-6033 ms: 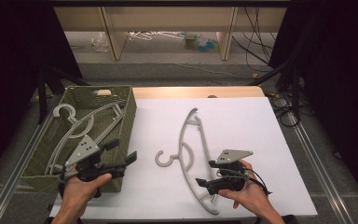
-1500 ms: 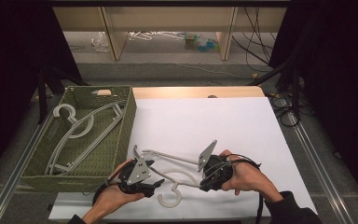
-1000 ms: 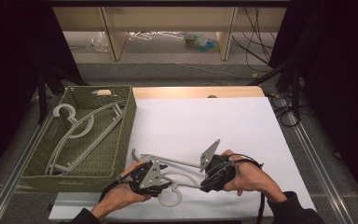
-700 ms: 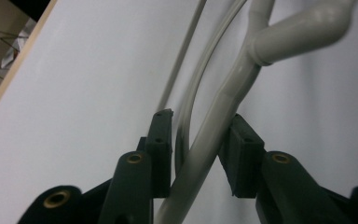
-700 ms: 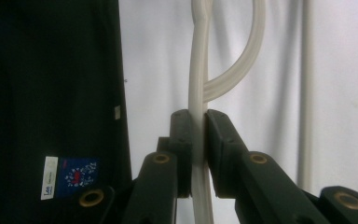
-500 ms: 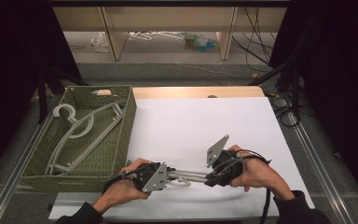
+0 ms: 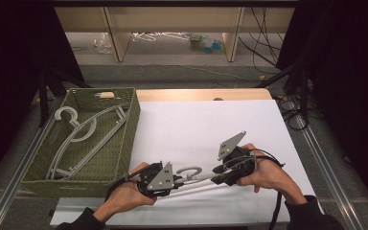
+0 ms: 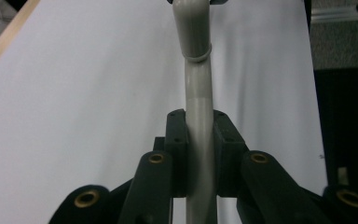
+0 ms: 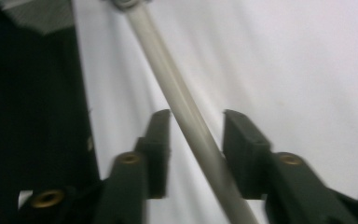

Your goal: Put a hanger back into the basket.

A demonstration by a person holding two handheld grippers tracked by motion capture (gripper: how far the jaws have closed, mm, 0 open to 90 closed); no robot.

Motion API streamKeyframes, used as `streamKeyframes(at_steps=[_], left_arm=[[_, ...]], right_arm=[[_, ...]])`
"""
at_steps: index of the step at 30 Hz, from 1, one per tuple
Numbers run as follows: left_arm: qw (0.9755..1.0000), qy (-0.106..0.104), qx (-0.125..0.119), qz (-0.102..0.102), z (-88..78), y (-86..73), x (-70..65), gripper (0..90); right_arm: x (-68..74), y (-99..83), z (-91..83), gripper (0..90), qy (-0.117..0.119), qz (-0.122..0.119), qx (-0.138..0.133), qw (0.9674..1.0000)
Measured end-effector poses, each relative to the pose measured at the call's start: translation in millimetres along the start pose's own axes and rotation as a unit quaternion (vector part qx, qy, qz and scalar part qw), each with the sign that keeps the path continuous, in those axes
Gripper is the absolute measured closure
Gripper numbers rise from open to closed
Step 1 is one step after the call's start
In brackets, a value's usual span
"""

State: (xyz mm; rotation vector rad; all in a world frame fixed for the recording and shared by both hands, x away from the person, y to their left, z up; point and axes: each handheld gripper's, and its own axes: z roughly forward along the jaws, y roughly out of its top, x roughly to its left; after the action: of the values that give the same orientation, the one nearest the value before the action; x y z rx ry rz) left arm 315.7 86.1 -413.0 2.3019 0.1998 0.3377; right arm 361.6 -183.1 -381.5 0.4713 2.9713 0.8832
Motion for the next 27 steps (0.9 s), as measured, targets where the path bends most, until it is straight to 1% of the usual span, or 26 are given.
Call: streamKeyframes(at_steps=[1, 2, 4, 5, 6, 7, 8, 9, 10, 11, 13, 14, 15, 16, 18, 19, 20, 21, 22, 23, 24, 25, 26, 27], left_arm=[[0.9999, -0.002, 0.000, -0.012, -1.7, -0.3, 1.7, 78.9], [0.9997, 0.004, -0.003, -0.024, -4.5, -0.9, 4.1, 78.9], [0.9980, 0.005, -0.013, -0.062, -7.9, -2.9, 6.7, 78.9], [0.9972, 0.006, -0.013, -0.073, -9.9, -3.8, 8.4, 78.9], [0.9968, 0.009, -0.013, -0.079, -12.0, -4.8, 10.1, 78.9], [0.9963, 0.007, -0.010, -0.085, -14.0, -5.6, 11.7, 78.9], [0.9952, 0.010, -0.013, -0.097, -15.1, -6.2, 12.5, 78.9], [0.9947, 0.013, -0.014, -0.101, -16.5, -7.0, 13.8, 78.9], [0.9943, 0.016, -0.010, -0.105, -18.2, -7.7, 15.2, 78.9], [0.9932, 0.014, -0.014, -0.114, -19.3, -8.8, 16.1, 78.9], [0.9923, 0.014, -0.015, -0.123, -21.6, -9.6, 18.1, 78.9], [0.9921, 0.012, -0.013, -0.124, -23.3, -9.6, 19.1, 78.9], [0.9909, 0.016, -0.017, -0.132, -24.1, -9.6, 19.2, 78.9], [0.9902, 0.014, -0.021, -0.137, -25.1, -9.5, 19.5, 78.9], [0.9893, 0.015, -0.025, -0.143, -28.4, -9.3, 21.6, 78.9], [0.9889, 0.016, -0.025, -0.146, -30.7, -9.4, 22.4, 78.9], [0.9880, 0.016, -0.028, -0.151, -32.6, -9.4, 23.0, 78.9], [0.9874, 0.016, -0.032, -0.154, -34.6, -9.8, 24.0, 79.0], [0.9862, 0.018, -0.035, -0.161, -36.9, -9.8, 24.5, 78.9], [0.9862, 0.021, -0.033, -0.161, -40.2, -9.7, 25.7, 78.9], [0.9854, 0.025, -0.036, -0.164, -43.5, -9.4, 27.1, 78.9], [0.9825, 0.033, -0.048, -0.177, -51.5, -8.7, 31.6, 78.9], [0.9825, 0.033, -0.048, -0.177, -51.5, -8.7, 31.6, 78.9], [0.9806, 0.037, -0.053, -0.185, -55.4, -7.5, 32.7, 78.9]], right_arm=[[-0.4, 1.3, -0.9, 54.1, -0.012, 0.015, -0.010, 0.9998], [-0.6, 2.0, -1.3, 51.5, -0.020, 0.023, -0.018, 0.9994], [-1.3, 4.2, -2.6, 45.6, -0.040, 0.039, -0.039, 0.9976], [-2.1, 5.2, -2.6, 43.5, -0.049, 0.044, -0.048, 0.9967], [-1.8, 6.1, -2.0, 41.0, -0.057, 0.050, -0.061, 0.9952], [-1.5, 7.1, -2.5, 39.1, -0.065, 0.057, -0.073, 0.9936], [-1.0, 8.3, -2.5, 36.3, -0.081, 0.072, -0.101, 0.9889], [-1.0, 8.3, -2.5, 36.3, -0.081, 0.072, -0.101, 0.9889], [-0.9, 8.6, -4.5, 35.7, -0.086, 0.077, -0.107, 0.9876], [-0.8, 8.8, -5.0, 35.2, -0.089, 0.075, -0.121, 0.9858], [0.2, 9.0, -7.6, 33.2, -0.096, 0.079, -0.136, 0.9828], [1.4, 8.8, -8.1, 33.2, -0.096, 0.083, -0.137, 0.9825], [2.1, 8.3, -8.6, 33.1, -0.100, 0.079, -0.138, 0.9822], [3.2, 7.5, -9.0, 32.9, -0.104, 0.078, -0.144, 0.9811], [8.4, 5.0, -10.4, 32.8, -0.108, 0.083, -0.157, 0.9782], [8.4, 5.0, -10.4, 32.8, -0.108, 0.083, -0.157, 0.9782], [10.1, 3.9, -11.0, 32.8, -0.109, 0.081, -0.161, 0.9775], [12.2, 2.6, -11.8, 32.7, -0.111, 0.080, -0.168, 0.9763], [14.8, 0.8, -12.9, 32.6, -0.111, 0.080, -0.175, 0.9750], [17.4, -1.5, -13.4, 31.9, -0.111, 0.079, -0.183, 0.9735], [20.9, -4.2, -14.1, 30.6, -0.106, 0.082, -0.182, 0.9741], [26.5, -10.5, -13.1, 30.5, -0.105, 0.081, -0.183, 0.9741], [26.5, -10.5, -13.1, 30.5, -0.105, 0.081, -0.183, 0.9741], [28.9, -13.7, -11.6, 30.5, -0.101, 0.083, -0.186, 0.9737]])
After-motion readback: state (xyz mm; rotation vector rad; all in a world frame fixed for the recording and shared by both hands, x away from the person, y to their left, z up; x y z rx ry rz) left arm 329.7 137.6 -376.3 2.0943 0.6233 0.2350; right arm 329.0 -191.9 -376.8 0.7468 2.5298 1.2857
